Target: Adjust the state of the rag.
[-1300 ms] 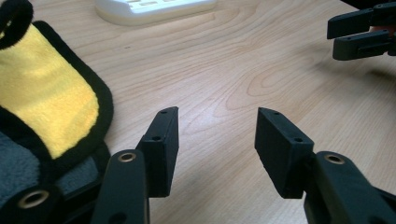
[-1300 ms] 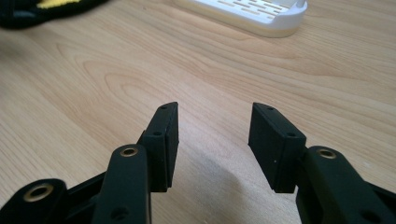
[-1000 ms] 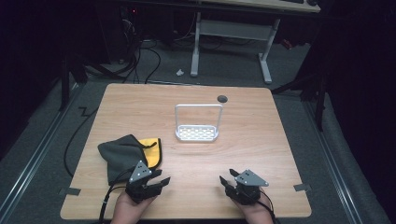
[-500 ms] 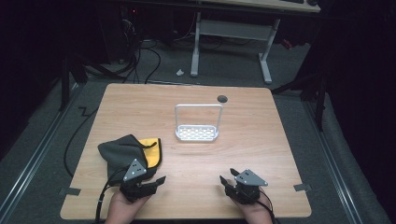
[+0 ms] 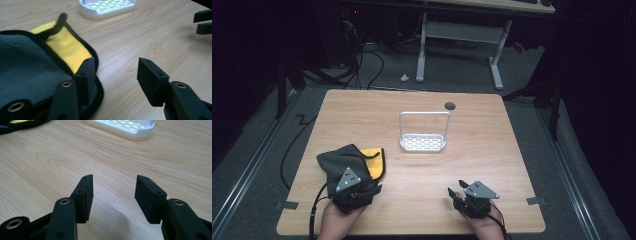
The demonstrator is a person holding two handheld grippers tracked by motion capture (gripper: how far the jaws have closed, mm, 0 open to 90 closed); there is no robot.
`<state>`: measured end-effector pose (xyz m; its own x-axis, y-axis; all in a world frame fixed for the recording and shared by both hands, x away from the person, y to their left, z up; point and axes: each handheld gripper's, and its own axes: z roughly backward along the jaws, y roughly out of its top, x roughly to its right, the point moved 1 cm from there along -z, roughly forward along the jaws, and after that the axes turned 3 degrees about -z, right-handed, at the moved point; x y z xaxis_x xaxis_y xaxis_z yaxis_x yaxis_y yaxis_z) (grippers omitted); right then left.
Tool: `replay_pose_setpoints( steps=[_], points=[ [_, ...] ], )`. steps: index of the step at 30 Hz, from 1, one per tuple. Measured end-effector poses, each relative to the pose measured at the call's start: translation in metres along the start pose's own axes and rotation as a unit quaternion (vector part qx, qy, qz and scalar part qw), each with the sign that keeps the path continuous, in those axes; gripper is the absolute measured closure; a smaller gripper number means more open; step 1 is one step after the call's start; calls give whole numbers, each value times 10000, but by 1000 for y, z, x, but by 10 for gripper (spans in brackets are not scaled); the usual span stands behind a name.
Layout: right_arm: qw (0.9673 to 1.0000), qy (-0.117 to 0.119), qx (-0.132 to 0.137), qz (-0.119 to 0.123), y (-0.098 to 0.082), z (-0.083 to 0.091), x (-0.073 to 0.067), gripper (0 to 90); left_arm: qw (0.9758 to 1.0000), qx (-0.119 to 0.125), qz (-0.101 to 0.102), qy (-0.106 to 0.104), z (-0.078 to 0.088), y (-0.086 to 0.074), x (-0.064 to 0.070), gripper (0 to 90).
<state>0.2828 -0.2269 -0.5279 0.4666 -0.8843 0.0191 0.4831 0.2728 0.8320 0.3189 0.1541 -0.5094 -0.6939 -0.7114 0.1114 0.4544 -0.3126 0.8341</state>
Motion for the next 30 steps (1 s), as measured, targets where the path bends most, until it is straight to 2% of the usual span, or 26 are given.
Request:
replay_pose_setpoints(
  steps=[2, 3, 4, 5, 6, 7, 8, 9, 10, 11, 12, 13, 14, 15, 16, 17, 18, 22, 24, 27, 28, 29, 30],
  points=[
    [10000, 4, -1, 4, 0, 0, 1, 494, 9999, 45, 18, 143, 5, 1, -7, 484],
    [10000, 4, 0, 3, 0, 0, 1, 494, 9995, 100, 68, 280, 12, 1, -14, 484],
    [10000, -1, 3, 6, 0, 0, 0, 494, 9995, 100, 68, 280, 12, 1, -14, 484],
    [10000, -3, 6, 7, 0, 1, 0, 494, 9985, 157, 124, 505, 21, 2, -25, 484],
    [10000, -3, 6, 7, 0, 1, 0, 494, 9985, 157, 124, 505, 21, 2, -25, 483],
    [10000, -7, 5, 3, 0, 1, 0, 495, 9965, 234, 250, 761, 30, 0, -38, 480],
    [10000, -7, 5, 3, 0, 1, 0, 495, 9965, 234, 250, 761, 30, 0, -38, 473],
    [10000, -7, 2, -7, 0, 0, 0, 495, 9950, 265, 380, 881, 35, -3, -46, 462],
    [10000, -12, 3, 4, 0, 0, 0, 495, 9943, 249, 468, 923, 36, -5, -51, 459],
    [10000, -12, 3, 4, 0, 0, 0, 495, 9932, 173, 652, 952, 36, -8, -59, 459],
    [10000, -10, -8, 17, 0, 0, 0, 495, 9920, -22, 698, 1049, 31, -13, -64, 470],
    [10000, -12, -19, 22, 0, 0, -1, 495, 9910, -175, 677, 1139, 27, -16, -65, 519],
    [10000, -12, -22, 27, 1, -1, -1, 495, 9902, -316, 654, 1191, 24, -17, -66, 604],
    [10000, -13, -22, 16, 1, -1, -1, 495, 9902, -316, 654, 1191, 24, -17, -66, 660],
    [10000, -13, -19, 24, 1, -1, -1, 495, 9890, -437, 617, 1270, 20, -18, -66, 719],
    [10000, -13, -19, 24, 1, -1, -1, 495, 9883, -515, 550, 1327, 17, -18, -66, 719],
    [10000, -8, -13, 31, 1, 0, -1, 495, 9873, -584, 533, 1375, 14, -18, -65, 801],
    [10000, -16, -20, 7, 0, -1, 0, 496, 9872, -606, 458, 1403, 11, -18, -63, 821],
    [10000, -6, -24, 12, 0, -1, 0, 496, 9879, -621, 413, 1361, 11, -18, -61, 821],
    [10000, -2, -34, 30, 0, -1, -2, 496, 9905, -635, 285, 1185, 8, -17, -51, 822],
    [10000, -2, -32, 36, 0, -1, -2, 496, 9918, -660, 165, 1084, 4, -16, -42, 822],
    [10000, -2, -32, 36, 0, -1, -2, 496, 9918, -660, 165, 1084, 4, -16, -42, 823],
    [10000, -6, -35, 39, 1, -1, -3, 496, 9926, -675, 76, 1007, 2, -15, -36, 822]
  ],
)
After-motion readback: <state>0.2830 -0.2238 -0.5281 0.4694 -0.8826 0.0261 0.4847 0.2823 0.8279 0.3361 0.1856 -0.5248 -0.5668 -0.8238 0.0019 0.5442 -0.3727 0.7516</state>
